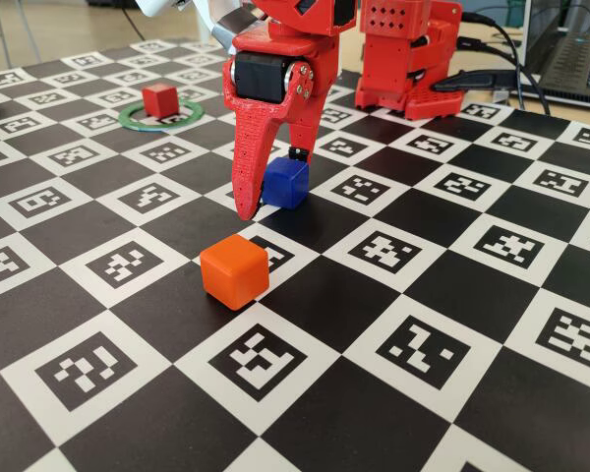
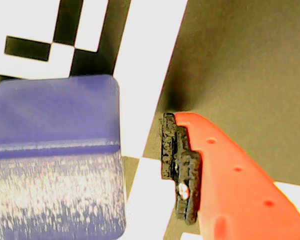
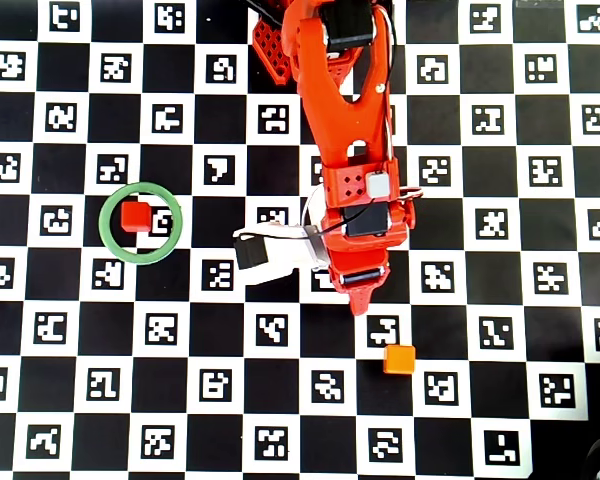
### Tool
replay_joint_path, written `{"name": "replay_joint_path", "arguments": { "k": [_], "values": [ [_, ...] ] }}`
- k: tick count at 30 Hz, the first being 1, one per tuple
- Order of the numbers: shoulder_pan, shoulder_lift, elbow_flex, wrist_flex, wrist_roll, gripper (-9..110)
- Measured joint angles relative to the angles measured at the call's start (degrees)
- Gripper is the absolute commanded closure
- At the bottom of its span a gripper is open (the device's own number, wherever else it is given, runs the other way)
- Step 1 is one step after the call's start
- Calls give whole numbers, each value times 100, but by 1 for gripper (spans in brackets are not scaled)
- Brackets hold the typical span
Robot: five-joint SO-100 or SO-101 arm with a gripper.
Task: Grab the red cube then put it in the green circle then put the blue cube on top and finally the orange cube on top
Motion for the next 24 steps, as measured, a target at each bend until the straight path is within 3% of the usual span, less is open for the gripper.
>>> {"name": "replay_joint_path", "arguments": {
  "k": [13,24],
  "values": [
    [0,0,0,35,18,87],
    [439,264,-826,1600,-176,87]
  ]
}}
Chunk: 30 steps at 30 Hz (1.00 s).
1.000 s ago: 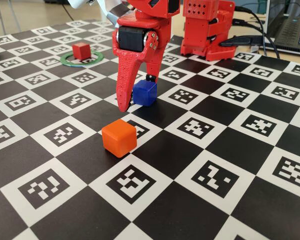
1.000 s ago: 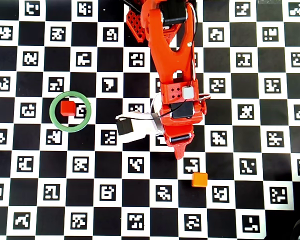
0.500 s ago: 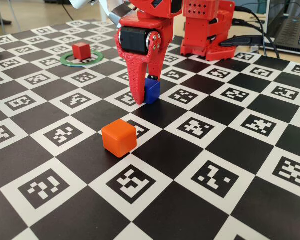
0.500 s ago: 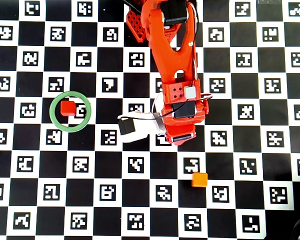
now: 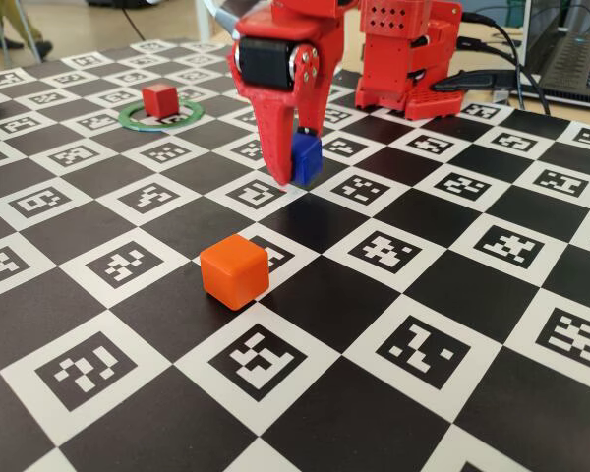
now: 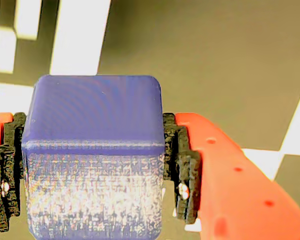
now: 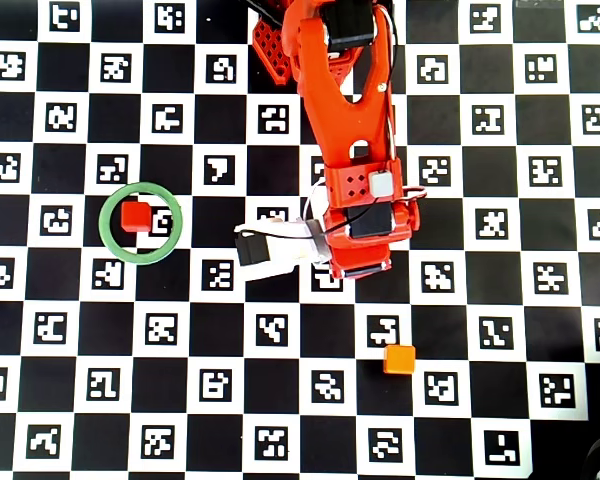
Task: Grab the red cube then put it in the green circle then put the blue cube on top and finally the orange cube on top
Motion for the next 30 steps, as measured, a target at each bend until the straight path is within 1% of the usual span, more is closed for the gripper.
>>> {"name": "replay_joint_path", "arguments": {
  "k": [3,8,13,18,23,30],
  "values": [
    [536,308,-246,413,-404,87],
    [1740,536,-624,905,-1327,87],
    [3076,536,-809,1011,-2347,87],
    [4140,483,-1037,993,-3094,87],
    [4781,272,-1283,861,-3586,87],
    [5010,123,-1503,861,-3841,87]
  ]
}}
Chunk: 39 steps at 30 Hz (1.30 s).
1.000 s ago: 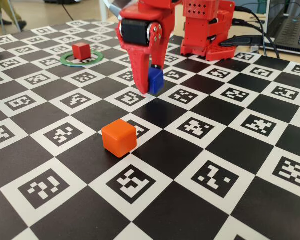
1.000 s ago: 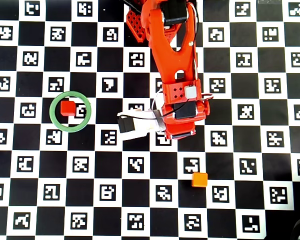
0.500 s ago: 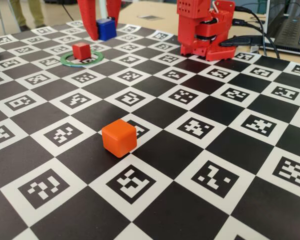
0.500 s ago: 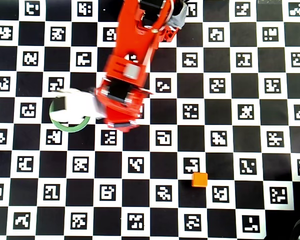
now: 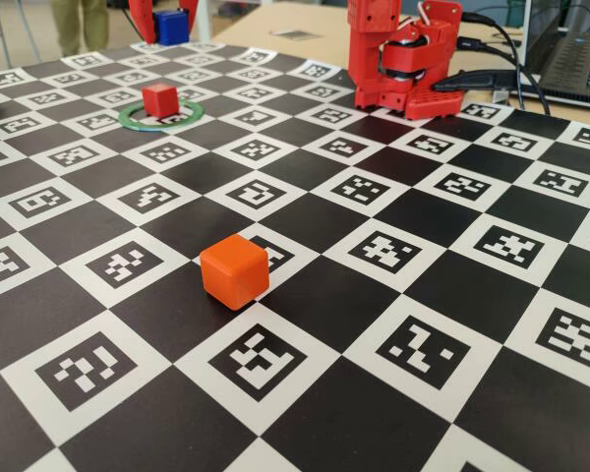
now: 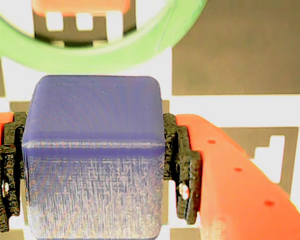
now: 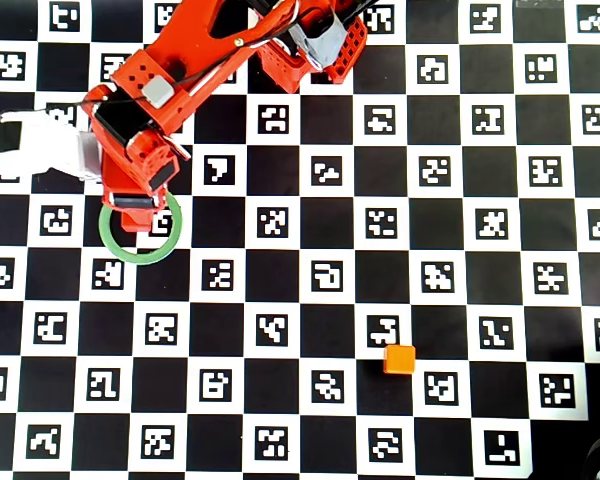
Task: Grab the red cube then put it in the green circle then put the blue cube on top and finally the orange cube on top
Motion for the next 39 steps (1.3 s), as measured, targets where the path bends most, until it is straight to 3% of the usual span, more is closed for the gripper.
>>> {"name": "replay_joint_path", "arguments": {
  "k": [15,39],
  "values": [
    [220,-861,-729,-88,-202,87],
    [141,-967,-9,-1055,-53,87]
  ]
}}
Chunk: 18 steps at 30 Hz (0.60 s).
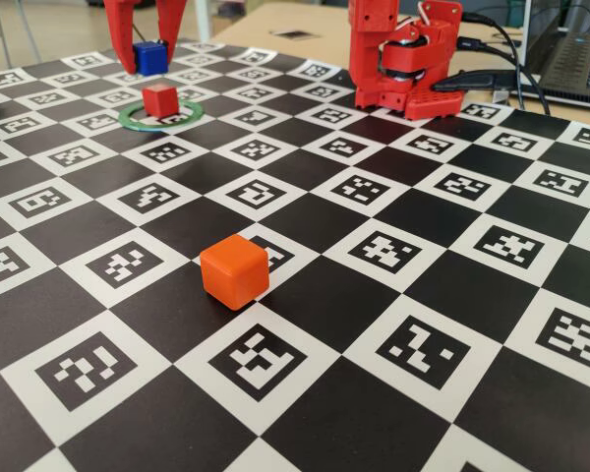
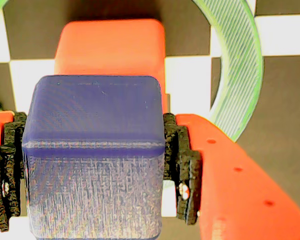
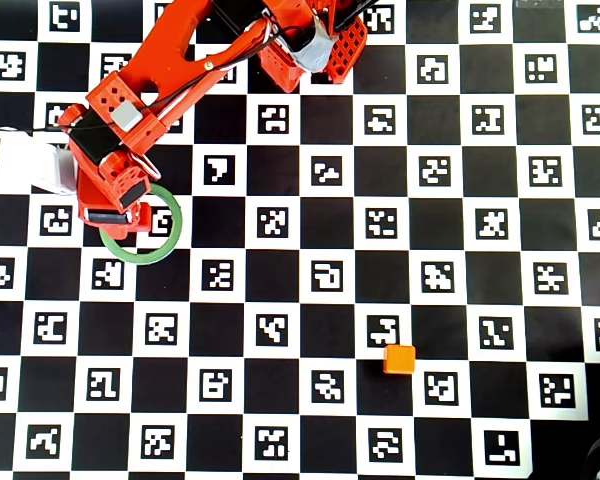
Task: Grab the red cube then put it in the green circle then put the blue cube on top and finally the orange cube on top
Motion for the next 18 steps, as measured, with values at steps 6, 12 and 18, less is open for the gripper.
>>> {"name": "replay_joint_path", "arguments": {
  "k": [6,12,18],
  "values": [
    [-62,0,53,-79,35,87],
    [-62,0,167,-167,35,87],
    [-62,0,264,-281,-18,87]
  ]
}}
